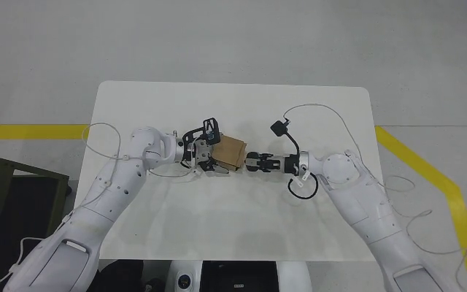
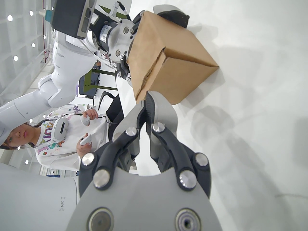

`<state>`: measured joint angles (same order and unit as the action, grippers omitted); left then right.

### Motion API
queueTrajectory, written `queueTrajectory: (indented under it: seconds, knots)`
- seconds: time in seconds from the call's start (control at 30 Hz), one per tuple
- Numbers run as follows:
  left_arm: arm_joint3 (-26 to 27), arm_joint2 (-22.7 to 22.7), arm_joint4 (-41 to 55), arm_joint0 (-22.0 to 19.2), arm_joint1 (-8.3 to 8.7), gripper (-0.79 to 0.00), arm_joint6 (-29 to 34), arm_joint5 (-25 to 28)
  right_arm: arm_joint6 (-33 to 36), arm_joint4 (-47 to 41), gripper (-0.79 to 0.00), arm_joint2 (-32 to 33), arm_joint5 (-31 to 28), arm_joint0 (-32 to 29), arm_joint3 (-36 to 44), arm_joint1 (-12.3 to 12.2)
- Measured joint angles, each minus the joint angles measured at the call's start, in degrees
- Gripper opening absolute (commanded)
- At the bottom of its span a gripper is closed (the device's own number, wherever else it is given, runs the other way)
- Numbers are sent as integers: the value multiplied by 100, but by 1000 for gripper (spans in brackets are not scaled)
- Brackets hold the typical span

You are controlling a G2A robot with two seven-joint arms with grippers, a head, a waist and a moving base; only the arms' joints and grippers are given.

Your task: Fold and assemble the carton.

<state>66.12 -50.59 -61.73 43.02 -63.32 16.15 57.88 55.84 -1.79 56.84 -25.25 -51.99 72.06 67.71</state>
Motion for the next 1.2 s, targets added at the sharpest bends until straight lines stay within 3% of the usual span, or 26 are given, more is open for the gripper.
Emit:
queueTrajectory:
  seconds: [0.47, 0.73, 0.93, 1.03, 1.1, 1.13, 1.17, 1.2]
  knots:
    - [89, -21, 35, 38, 8, 0, 7, -19, -22, -49, -785, -377, 7, 383, -288, 138]
    - [21, -111, 65, 20, 32, 0, 1, -22, -38, -127, -785, -239, -158, 317, -302, 99]
    - [-11, -263, 326, 57, 112, 0, 28, 13, -26, -211, -708, 123, -492, 14, 6, -27]
    - [111, -359, 610, 144, 214, 0, 81, 12, -48, -238, -606, 368, -762, -174, 188, -106]
    - [274, -452, 926, 234, 322, 0, 119, 12, -65, -281, -499, 547, -988, -323, 331, -161]
    - [370, -500, 1098, 276, 377, 0, 131, 12, -69, -289, -385, 628, -1080, -384, 383, -186]
    - [472, -556, 1266, 315, 438, 0, 158, 12, -79, -292, -102, 711, -1174, -444, 434, -210]
    - [605, -649, 1479, 364, 524, 0, 193, 12, -102, -304, 0, 819, -1315, -525, 501, -241]
